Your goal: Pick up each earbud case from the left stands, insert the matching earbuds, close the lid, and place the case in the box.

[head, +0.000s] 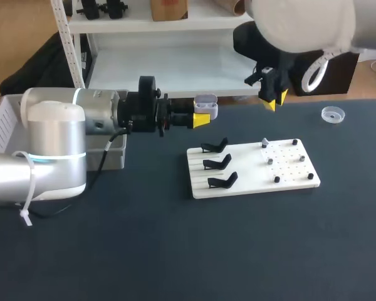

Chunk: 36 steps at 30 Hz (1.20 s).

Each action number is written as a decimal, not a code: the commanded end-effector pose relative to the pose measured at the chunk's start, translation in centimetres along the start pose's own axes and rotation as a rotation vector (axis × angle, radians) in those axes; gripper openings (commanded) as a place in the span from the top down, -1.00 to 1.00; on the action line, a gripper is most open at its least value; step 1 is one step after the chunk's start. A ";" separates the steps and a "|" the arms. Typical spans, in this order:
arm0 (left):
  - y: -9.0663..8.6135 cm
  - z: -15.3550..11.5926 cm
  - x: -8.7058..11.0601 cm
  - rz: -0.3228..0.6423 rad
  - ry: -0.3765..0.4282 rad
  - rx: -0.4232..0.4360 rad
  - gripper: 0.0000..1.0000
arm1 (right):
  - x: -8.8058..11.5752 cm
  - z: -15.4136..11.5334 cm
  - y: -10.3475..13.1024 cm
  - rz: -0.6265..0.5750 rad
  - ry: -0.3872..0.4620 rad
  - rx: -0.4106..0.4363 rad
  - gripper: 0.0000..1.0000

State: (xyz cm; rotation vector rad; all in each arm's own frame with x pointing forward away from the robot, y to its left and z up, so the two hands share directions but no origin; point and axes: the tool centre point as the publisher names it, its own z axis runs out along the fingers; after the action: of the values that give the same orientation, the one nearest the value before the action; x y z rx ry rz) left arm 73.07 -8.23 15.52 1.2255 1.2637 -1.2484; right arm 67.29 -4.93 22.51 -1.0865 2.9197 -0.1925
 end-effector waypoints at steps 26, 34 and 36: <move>-0.1 0.0 0.0 0.001 -0.002 -0.004 1.00 | 0.0 -0.9 5.3 0.770 0.402 -0.158 1.00; -0.1 0.0 0.0 0.001 -0.002 -0.004 1.00 | -3.0 -3.1 7.0 0.859 -0.054 -0.307 1.00; -0.1 0.0 0.0 0.001 -0.002 -0.004 1.00 | -4.1 -3.4 7.3 0.858 -0.078 -0.302 1.00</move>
State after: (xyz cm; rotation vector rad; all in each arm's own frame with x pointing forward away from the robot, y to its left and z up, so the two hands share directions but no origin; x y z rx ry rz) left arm 73.06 -8.23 15.54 1.2254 1.2638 -1.2484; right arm 65.96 3.40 24.83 0.1973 3.3464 0.0847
